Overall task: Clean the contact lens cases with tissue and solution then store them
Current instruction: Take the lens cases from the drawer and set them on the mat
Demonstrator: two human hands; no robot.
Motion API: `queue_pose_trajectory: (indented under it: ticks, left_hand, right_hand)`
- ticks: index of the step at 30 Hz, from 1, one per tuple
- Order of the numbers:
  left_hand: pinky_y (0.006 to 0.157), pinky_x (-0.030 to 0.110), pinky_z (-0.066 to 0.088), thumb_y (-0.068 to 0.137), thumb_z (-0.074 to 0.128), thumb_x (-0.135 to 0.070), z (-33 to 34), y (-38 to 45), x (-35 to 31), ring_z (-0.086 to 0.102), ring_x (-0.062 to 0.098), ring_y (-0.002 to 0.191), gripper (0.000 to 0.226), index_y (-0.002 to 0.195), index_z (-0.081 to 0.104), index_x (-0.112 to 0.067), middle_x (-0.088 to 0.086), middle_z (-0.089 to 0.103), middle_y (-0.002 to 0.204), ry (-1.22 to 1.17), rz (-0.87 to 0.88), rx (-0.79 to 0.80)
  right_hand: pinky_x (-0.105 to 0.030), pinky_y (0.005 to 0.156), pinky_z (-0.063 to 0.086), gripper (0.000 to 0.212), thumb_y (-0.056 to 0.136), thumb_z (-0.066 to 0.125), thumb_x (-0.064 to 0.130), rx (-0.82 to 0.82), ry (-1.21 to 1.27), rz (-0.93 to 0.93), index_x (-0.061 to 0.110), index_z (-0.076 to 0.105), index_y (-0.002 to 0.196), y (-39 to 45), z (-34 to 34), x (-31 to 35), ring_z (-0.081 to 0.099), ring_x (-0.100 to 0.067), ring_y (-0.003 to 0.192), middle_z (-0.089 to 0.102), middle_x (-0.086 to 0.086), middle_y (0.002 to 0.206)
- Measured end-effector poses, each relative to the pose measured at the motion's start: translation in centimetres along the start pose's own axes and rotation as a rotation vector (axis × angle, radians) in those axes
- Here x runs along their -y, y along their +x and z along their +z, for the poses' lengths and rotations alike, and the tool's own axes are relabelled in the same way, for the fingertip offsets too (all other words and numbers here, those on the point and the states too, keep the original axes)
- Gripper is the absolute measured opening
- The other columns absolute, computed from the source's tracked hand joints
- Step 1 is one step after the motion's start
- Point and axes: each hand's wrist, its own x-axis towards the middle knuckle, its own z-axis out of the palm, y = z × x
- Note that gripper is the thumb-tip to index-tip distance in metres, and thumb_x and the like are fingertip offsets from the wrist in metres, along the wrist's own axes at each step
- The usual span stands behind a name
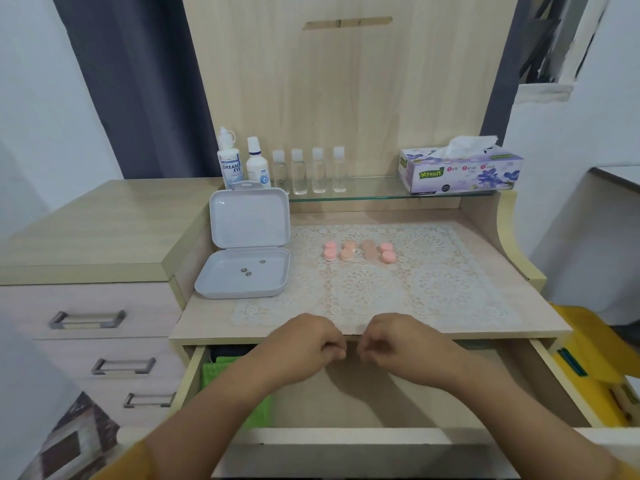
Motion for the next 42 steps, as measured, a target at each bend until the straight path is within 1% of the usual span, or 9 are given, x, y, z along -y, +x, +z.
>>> queue_pose_trajectory:
  ticks: [3, 5, 9, 13, 18, 26, 30, 38, 42]
  left_hand:
    - [0.079, 0.026, 0.050, 0.088, 0.061, -0.025, 0.1, -0.6, 0.0, 0.057, -0.003, 0.074, 0.017, 0.099, 0.073, -0.027, -0.014, 0.068, 0.090, -0.112, -0.037, 0.144]
    - [0.078, 0.026, 0.050, 0.087, 0.063, -0.030, 0.0, -0.8, -0.1, 0.059, 0.000, 0.075, 0.017, 0.099, 0.073, -0.031, -0.021, 0.065, 0.077, -0.163, -0.048, 0.265]
    - [0.079, 0.023, 0.046, 0.084, 0.068, -0.038, -0.4, -1.1, -0.9, 0.058, 0.000, 0.076, 0.024, 0.105, 0.073, -0.027, -0.013, 0.068, 0.083, -0.201, -0.021, 0.531]
    - [0.097, 0.033, 0.048, 0.076, 0.074, -0.045, 0.0, -1.4, -1.4, 0.064, 0.008, 0.094, 0.037, 0.108, 0.070, -0.027, -0.007, 0.072, 0.099, -0.193, -0.072, 0.710]
    - [0.093, 0.027, 0.047, 0.079, 0.074, -0.039, -0.1, -1.5, -1.6, 0.060, 0.003, 0.086, 0.035, 0.110, 0.071, -0.021, -0.003, 0.072, 0.099, -0.204, -0.062, 0.726]
    - [0.068, 0.021, 0.040, 0.081, 0.072, -0.030, 0.1, -1.2, -1.7, 0.051, 0.002, 0.066, 0.022, 0.100, 0.075, -0.020, -0.010, 0.064, 0.073, -0.226, -0.013, 0.593]
    - [0.066, 0.022, 0.041, 0.079, 0.070, -0.035, -0.1, -1.0, -1.1, 0.051, 0.001, 0.062, 0.021, 0.097, 0.075, -0.026, -0.012, 0.065, 0.072, -0.209, -0.027, 0.486]
    - [0.078, 0.022, 0.047, 0.072, 0.079, -0.036, 0.2, 0.0, 0.9, 0.053, -0.002, 0.083, 0.021, 0.088, 0.067, -0.030, -0.017, 0.055, 0.087, -0.178, 0.046, 0.143]
    - [0.091, 0.022, 0.036, 0.068, 0.077, -0.049, 0.1, 0.0, 1.0, 0.034, 0.002, 0.108, 0.050, 0.110, 0.055, -0.036, -0.017, 0.043, 0.112, 0.013, 0.111, -0.024]
  right_hand:
    - [-0.024, 0.071, 0.043, 0.011, 0.088, 0.063, 0.041, 0.180, 0.080, 0.046, 0.032, 0.069, 0.084, -0.7, -0.4, 0.6, 0.055, -0.004, 0.077, 0.063, 0.011, 0.087]
    - [-0.024, 0.066, 0.041, 0.024, 0.082, 0.066, 0.053, 0.307, 0.086, 0.084, 0.029, 0.070, 0.083, -0.9, -0.7, 1.0, 0.053, -0.004, 0.068, 0.064, 0.009, 0.078]
    - [-0.022, 0.092, 0.047, 0.042, 0.070, 0.077, 0.056, 0.532, 0.121, 0.147, 0.033, 0.072, 0.104, -1.6, -0.8, 1.7, 0.061, 0.005, 0.092, 0.070, 0.023, 0.092]
    - [-0.015, 0.091, 0.042, 0.046, 0.070, 0.082, 0.046, 0.598, 0.137, 0.145, 0.031, 0.070, 0.112, -1.8, -0.9, 2.1, 0.059, 0.012, 0.090, 0.067, 0.028, 0.089]
    - [-0.013, 0.080, 0.040, 0.035, 0.070, 0.082, 0.042, 0.623, 0.160, 0.116, 0.036, 0.073, 0.103, -1.7, -0.5, 2.5, 0.057, 0.010, 0.077, 0.068, 0.025, 0.084]
    - [-0.016, 0.075, 0.041, 0.027, 0.071, 0.080, 0.041, 0.584, 0.165, 0.125, 0.035, 0.075, 0.096, -1.1, -0.4, 2.3, 0.053, 0.007, 0.070, 0.064, 0.025, 0.073]
    - [-0.019, 0.067, 0.040, 0.023, 0.072, 0.079, 0.041, 0.494, 0.155, 0.117, 0.034, 0.075, 0.093, -0.5, -0.6, 1.7, 0.051, 0.005, 0.062, 0.063, 0.021, 0.068]
    - [-0.026, 0.073, 0.047, 0.028, 0.067, 0.080, 0.045, 0.151, 0.040, 0.014, 0.033, 0.068, 0.090, 0.1, -0.1, 0.1, 0.054, -0.002, 0.080, 0.059, 0.015, 0.087]
    - [-0.023, 0.082, 0.041, 0.054, 0.064, 0.078, 0.055, -0.022, -0.099, -0.072, 0.038, 0.058, 0.111, 0.1, -0.2, -0.2, 0.042, 0.001, 0.099, 0.047, 0.021, 0.107]
